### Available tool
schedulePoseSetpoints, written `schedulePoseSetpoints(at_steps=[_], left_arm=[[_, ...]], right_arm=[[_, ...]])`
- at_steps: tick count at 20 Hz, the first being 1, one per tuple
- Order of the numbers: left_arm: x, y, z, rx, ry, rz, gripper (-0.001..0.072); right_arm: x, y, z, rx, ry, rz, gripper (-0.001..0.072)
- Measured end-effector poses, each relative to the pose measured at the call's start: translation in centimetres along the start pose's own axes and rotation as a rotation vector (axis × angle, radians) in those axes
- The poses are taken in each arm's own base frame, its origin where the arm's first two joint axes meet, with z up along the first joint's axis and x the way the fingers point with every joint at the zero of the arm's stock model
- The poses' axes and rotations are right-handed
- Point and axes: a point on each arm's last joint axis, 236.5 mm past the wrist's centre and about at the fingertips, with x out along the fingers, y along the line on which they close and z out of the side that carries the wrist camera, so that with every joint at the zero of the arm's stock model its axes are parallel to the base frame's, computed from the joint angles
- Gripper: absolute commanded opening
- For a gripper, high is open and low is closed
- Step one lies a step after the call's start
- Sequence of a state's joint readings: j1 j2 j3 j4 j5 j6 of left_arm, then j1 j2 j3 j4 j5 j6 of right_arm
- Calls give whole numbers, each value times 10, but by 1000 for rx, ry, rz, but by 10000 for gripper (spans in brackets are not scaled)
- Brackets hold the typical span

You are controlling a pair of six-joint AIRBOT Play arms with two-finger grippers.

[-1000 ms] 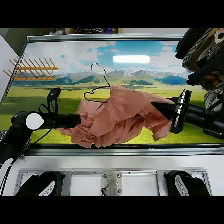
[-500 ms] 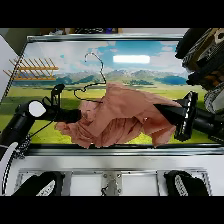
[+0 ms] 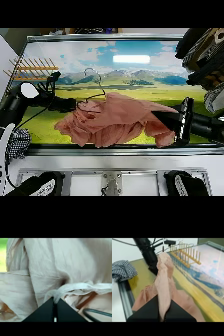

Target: Fold the clothes and pants, and hang the long-sleeved shirts on hangers.

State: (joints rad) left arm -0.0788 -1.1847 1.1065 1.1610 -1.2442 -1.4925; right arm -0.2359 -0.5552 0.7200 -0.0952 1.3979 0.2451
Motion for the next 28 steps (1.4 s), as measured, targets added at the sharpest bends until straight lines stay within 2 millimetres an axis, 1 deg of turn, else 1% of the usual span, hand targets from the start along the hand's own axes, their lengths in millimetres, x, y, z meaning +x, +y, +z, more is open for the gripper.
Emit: schedulePoseSetpoints(at_steps=[4, 7, 9, 13, 16, 19, 22, 24, 26, 28], left_arm=[[-12, -6, 16, 39, -6, -6, 4], [-31, -16, 29, 89, -16, -12, 5], [-49, -24, 39, 127, -36, -16, 4], [-89, -43, 60, 194, -111, -18, 4], [-120, -57, 78, 237, -184, -16, 4], [-141, -67, 92, 274, -215, -15, 4], [-154, -73, 103, 293, -223, -13, 4], [-160, -75, 106, 299, -221, -12, 5], [-160, -75, 106, 301, -207, -11, 5], [-156, -73, 101, 295, -176, -11, 4]], right_arm=[[-1, 2, -20, 36, 85, 7, 4], [-2, 1, -33, 49, 140, 1, 4], [-3, 2, -38, 65, 160, 3, 3], [-5, 12, -44, 95, 191, 41, 3], [-5, 22, -47, 127, 208, 78, 3], [-4, 37, -51, 159, 232, 134, 4], [-1, 54, -51, 181, 241, 200, 4], [1, 64, -46, 192, 227, 239, 4], [3, 70, -33, 203, 175, 268, 4], [6, 70, -14, 216, 95, 273, 4]])
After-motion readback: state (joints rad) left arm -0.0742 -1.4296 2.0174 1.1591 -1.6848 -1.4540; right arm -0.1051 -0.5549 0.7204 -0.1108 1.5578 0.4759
